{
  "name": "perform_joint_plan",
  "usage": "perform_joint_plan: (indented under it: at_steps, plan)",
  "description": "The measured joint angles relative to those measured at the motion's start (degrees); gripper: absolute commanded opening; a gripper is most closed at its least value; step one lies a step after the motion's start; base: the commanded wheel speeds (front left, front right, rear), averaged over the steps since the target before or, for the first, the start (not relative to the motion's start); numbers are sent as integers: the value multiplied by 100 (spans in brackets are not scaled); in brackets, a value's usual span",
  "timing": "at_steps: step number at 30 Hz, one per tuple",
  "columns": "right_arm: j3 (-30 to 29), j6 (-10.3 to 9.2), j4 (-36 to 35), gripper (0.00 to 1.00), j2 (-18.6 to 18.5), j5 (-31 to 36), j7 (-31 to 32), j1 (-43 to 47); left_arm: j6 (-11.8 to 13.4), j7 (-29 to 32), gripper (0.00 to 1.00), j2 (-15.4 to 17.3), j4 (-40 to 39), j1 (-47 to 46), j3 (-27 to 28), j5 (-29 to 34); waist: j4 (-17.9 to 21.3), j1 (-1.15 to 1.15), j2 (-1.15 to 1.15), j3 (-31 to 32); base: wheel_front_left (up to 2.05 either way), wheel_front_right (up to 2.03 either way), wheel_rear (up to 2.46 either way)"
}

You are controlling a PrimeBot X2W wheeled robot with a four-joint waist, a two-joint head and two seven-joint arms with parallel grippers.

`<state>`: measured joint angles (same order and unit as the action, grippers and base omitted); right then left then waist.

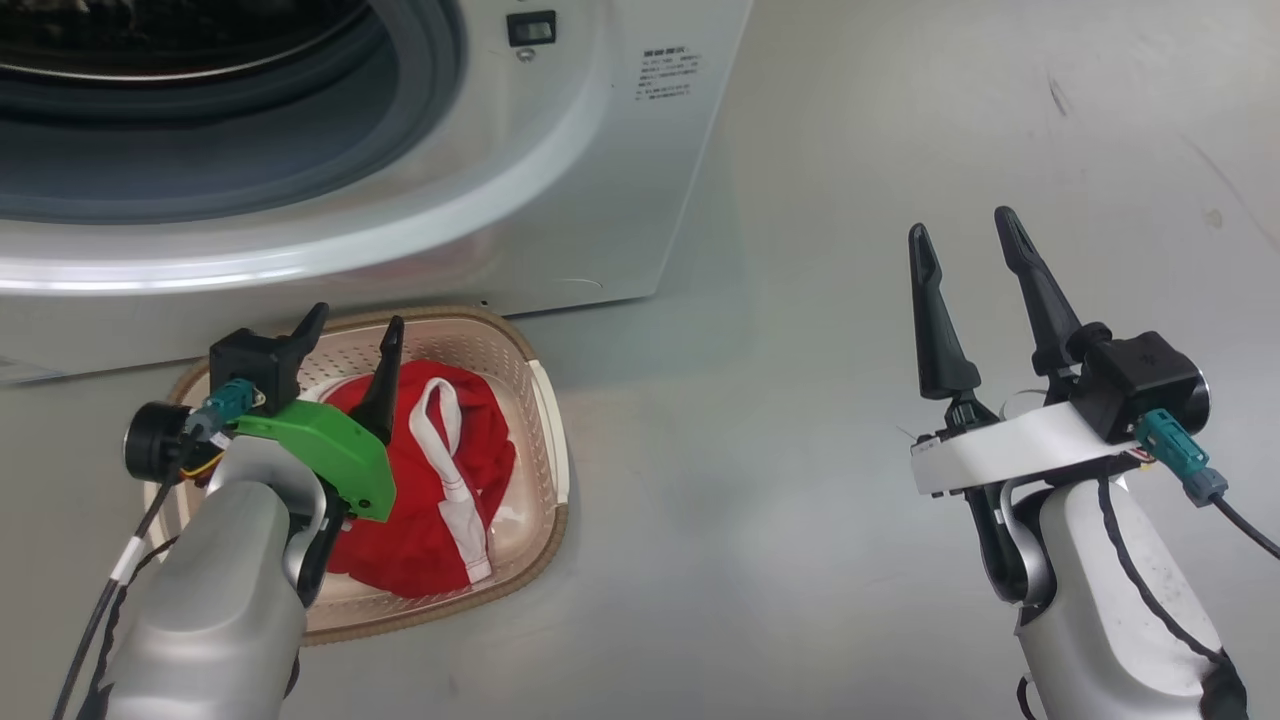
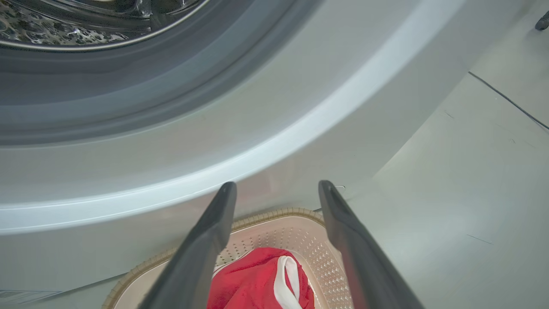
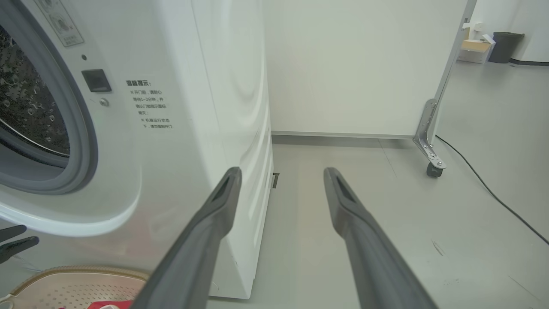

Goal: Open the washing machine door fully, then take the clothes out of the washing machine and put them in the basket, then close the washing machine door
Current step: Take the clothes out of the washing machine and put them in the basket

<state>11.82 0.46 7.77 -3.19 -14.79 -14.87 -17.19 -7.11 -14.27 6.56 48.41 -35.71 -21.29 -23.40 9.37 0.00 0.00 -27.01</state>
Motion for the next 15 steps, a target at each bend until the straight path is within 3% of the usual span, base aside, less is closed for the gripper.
perform_joint_plan:
  at_steps: [8,15]
  plan:
    - [-104,101,182,100,-16,32,0,297,0,-16,100,33,-427,367,-70,-100,-422,0,0,605,0,0,0]
    - [-166,126,319,100,-16,32,0,678,-1,-16,100,154,-1191,781,326,-257,-747,0,0,1142,0,0,0]
